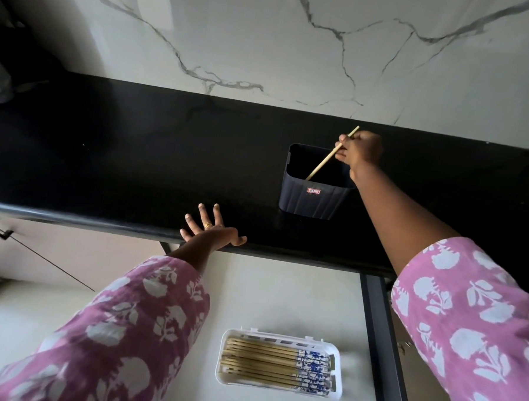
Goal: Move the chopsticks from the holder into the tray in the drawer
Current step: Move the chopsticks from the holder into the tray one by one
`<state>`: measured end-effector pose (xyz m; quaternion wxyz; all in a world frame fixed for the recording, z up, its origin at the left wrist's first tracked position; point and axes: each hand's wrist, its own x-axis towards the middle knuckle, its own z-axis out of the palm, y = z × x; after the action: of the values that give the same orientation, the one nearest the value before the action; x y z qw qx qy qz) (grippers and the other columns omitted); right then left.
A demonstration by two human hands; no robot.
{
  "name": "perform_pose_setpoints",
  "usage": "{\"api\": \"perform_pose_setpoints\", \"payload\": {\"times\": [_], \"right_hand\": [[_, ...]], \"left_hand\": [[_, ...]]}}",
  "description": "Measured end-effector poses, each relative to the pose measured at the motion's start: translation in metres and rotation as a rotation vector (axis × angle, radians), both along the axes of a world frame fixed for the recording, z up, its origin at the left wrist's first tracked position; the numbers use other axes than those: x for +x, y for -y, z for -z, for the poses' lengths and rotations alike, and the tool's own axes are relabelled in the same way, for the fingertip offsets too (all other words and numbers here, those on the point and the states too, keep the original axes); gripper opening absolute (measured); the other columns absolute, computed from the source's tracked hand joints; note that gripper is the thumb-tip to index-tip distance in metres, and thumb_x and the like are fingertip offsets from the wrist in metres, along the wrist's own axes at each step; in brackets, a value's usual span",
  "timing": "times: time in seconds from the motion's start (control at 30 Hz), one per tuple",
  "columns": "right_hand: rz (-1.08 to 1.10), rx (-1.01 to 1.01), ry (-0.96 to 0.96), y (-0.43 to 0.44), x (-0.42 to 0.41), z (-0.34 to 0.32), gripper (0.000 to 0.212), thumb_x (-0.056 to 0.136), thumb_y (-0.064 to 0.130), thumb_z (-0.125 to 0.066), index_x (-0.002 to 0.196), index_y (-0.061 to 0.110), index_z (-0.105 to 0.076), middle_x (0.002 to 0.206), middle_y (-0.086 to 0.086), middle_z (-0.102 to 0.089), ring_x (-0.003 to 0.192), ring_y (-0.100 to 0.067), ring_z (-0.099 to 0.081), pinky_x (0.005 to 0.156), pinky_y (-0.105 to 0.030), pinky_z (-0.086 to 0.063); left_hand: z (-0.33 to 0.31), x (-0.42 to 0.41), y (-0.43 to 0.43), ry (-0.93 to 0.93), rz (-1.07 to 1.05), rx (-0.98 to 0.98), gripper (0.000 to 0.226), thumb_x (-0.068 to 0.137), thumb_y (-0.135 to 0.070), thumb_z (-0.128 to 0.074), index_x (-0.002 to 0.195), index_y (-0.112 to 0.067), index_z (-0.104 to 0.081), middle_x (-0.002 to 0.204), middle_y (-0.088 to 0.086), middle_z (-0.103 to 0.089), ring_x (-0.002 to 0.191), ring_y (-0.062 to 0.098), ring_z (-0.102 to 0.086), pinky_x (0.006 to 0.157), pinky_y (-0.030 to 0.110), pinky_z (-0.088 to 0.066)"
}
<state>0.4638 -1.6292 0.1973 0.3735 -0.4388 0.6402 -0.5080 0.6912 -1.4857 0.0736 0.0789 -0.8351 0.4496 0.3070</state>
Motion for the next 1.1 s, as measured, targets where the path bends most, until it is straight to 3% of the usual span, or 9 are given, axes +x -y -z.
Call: {"api": "perform_pose_setpoints", "payload": {"times": [0.13,0.27,0.4,0.6,0.77,0.9,1.0,1.1], "right_hand": [[0.053,-0.099,0.017,-0.011,-0.003,-0.019,0.024,0.089,0.002,-0.059,0.067,0.011,-0.054,0.087,-0.017,-0.064,0.079,-0.023,-0.067,0.068,-0.032,-0.060],[0.103,-0.275,-0.075,-0.027,-0.015,-0.039,0.006,0.089,0.004,-0.058,0.086,0.002,-0.062,0.082,-0.011,-0.066,0.069,-0.015,-0.067,0.056,-0.017,-0.057],[0.162,-0.437,-0.056,-0.048,-0.025,-0.056,0.017,0.090,0.003,-0.057,0.076,0.013,-0.057,0.083,-0.012,-0.065,0.070,-0.015,-0.066,0.059,-0.020,-0.057],[0.240,-0.566,0.133,-0.087,-0.029,-0.066,0.007,0.091,0.003,-0.055,0.087,0.008,-0.057,0.083,-0.011,-0.066,0.075,-0.017,-0.067,0.068,-0.029,-0.060],[0.063,-0.540,0.174,-0.118,-0.015,-0.049,0.024,0.090,-0.002,-0.054,0.077,0.018,-0.056,0.071,-0.003,-0.063,0.061,-0.007,-0.064,0.060,-0.024,-0.056],[-0.173,-0.407,-0.036,-0.143,0.003,-0.004,0.016,0.088,-0.003,-0.057,0.082,0.012,-0.058,0.068,-0.001,-0.063,0.055,-0.001,-0.061,0.057,-0.022,-0.055],[-0.395,-0.252,-0.281,-0.162,0.020,0.035,0.003,0.084,-0.001,-0.062,0.086,0.000,-0.064,0.070,-0.006,-0.066,0.056,-0.010,-0.061,0.060,-0.030,-0.053],[-0.632,-0.157,-0.513,-0.186,0.039,0.073,0.001,0.082,0.003,-0.065,0.082,0.002,-0.065,0.071,-0.011,-0.070,0.062,-0.016,-0.062,0.061,-0.022,-0.044]], "left_hand": [[-0.003,0.002,-0.002,-0.019,0.007,-0.019,0.098,0.079,-0.071,-0.046,0.149,-0.031,0.010,0.157,0.003,0.019,0.142,0.040,0.018,0.113,0.055,0.004],[-0.005,0.001,-0.006,-0.050,-0.005,-0.059,0.097,0.080,-0.069,-0.047,0.149,-0.031,0.010,0.158,0.002,0.017,0.142,0.039,0.018,0.113,0.055,0.005],[-0.009,0.000,-0.013,-0.074,-0.004,-0.105,0.096,0.082,-0.066,-0.049,0.149,-0.031,0.009,0.158,0.001,0.018,0.143,0.038,0.018,0.114,0.054,0.006],[-0.013,0.001,-0.023,-0.088,0.017,-0.153,0.096,0.082,-0.066,-0.049,0.150,-0.029,0.007,0.158,0.000,0.016,0.143,0.035,0.017,0.115,0.052,0.006],[-0.015,0.000,-0.025,-0.094,0.019,-0.157,0.097,0.081,-0.068,-0.048,0.151,-0.029,0.006,0.158,0.000,0.015,0.144,0.034,0.017,0.115,0.051,0.006],[-0.018,-0.001,-0.025,-0.084,0.014,-0.146,0.094,0.082,-0.068,-0.045,0.151,-0.028,0.005,0.159,0.001,0.012,0.144,0.035,0.016,0.115,0.051,0.006],[-0.022,-0.003,-0.026,-0.085,0.018,-0.143,0.093,0.083,-0.067,-0.045,0.151,-0.028,0.005,0.159,0.002,0.012,0.144,0.035,0.016,0.115,0.050,0.006],[-0.024,-0.004,-0.026,-0.076,0.004,-0.137,0.092,0.083,-0.068,-0.044,0.151,-0.028,0.004,0.159,0.002,0.011,0.144,0.036,0.015,0.115,0.050,0.005]]}}
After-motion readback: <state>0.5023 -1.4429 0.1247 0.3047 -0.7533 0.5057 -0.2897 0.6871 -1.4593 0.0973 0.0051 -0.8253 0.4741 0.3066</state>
